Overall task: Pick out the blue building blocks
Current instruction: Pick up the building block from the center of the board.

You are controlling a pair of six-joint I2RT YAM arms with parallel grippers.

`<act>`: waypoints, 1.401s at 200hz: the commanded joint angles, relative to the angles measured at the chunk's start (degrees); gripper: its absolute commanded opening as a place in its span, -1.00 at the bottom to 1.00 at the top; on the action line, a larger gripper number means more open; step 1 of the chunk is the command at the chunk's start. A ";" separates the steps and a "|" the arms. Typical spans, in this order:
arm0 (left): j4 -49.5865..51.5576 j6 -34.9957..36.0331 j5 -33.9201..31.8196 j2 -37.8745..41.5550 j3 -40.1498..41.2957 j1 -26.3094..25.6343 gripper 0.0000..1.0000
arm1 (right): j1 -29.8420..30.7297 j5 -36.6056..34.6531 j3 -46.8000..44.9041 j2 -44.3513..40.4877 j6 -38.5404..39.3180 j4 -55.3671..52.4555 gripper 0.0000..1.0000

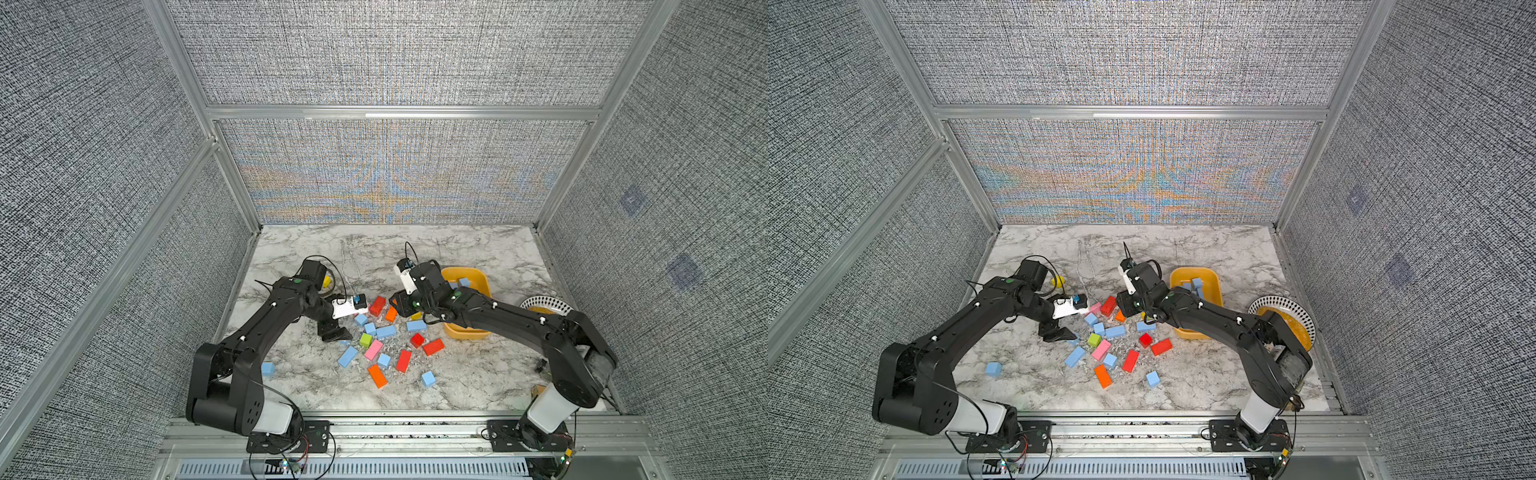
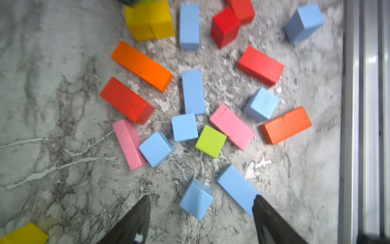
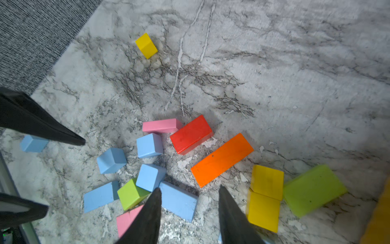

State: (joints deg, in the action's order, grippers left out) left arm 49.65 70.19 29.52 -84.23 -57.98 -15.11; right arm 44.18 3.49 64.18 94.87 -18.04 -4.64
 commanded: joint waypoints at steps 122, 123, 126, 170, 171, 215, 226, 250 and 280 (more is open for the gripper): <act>-5.26 16.46 -13.88 -14.94 -1.65 -4.38 0.37 | -0.11 -0.85 -9.30 -5.09 -2.70 9.10 -0.06; -5.30 16.50 -13.96 -14.97 -1.63 -4.39 0.37 | -0.09 -0.85 -9.28 -5.11 -2.70 9.11 -0.06; -5.50 16.61 -14.23 -15.12 -1.54 -4.43 0.35 | -0.09 -0.85 -9.39 -5.13 -2.68 9.13 -0.06; -6.63 18.33 -15.41 -15.72 -0.24 -4.42 -0.05 | -0.08 -1.21 -10.31 -5.99 -2.51 9.40 -0.06; -6.74 18.37 -15.39 -15.71 -0.18 -4.45 -0.07 | -0.07 -1.20 -10.40 -6.09 -2.51 9.44 -0.06; -7.32 14.29 -12.26 -13.01 -0.39 -4.41 -0.62 | -0.37 0.21 -13.51 -8.83 -4.49 12.61 -0.07; -6.83 11.12 -10.06 -11.57 -1.35 -4.40 -0.64 | -0.49 -0.36 -14.22 -9.95 -5.75 13.03 -0.07; -5.06 2.09 -1.64 -7.65 -4.87 -4.35 -0.69 | -1.44 4.07 -16.20 -12.06 -8.06 17.27 -0.05; -14.21 -10.89 7.91 -1.40 -2.66 -4.40 -0.71 | -1.96 14.84 -13.47 -9.29 -10.84 19.47 -0.07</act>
State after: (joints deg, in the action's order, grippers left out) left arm 41.60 72.62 26.81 -89.01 -62.26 -19.51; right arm 42.09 8.69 48.84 83.81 -25.65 10.09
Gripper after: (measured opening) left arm 0.336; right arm 0.472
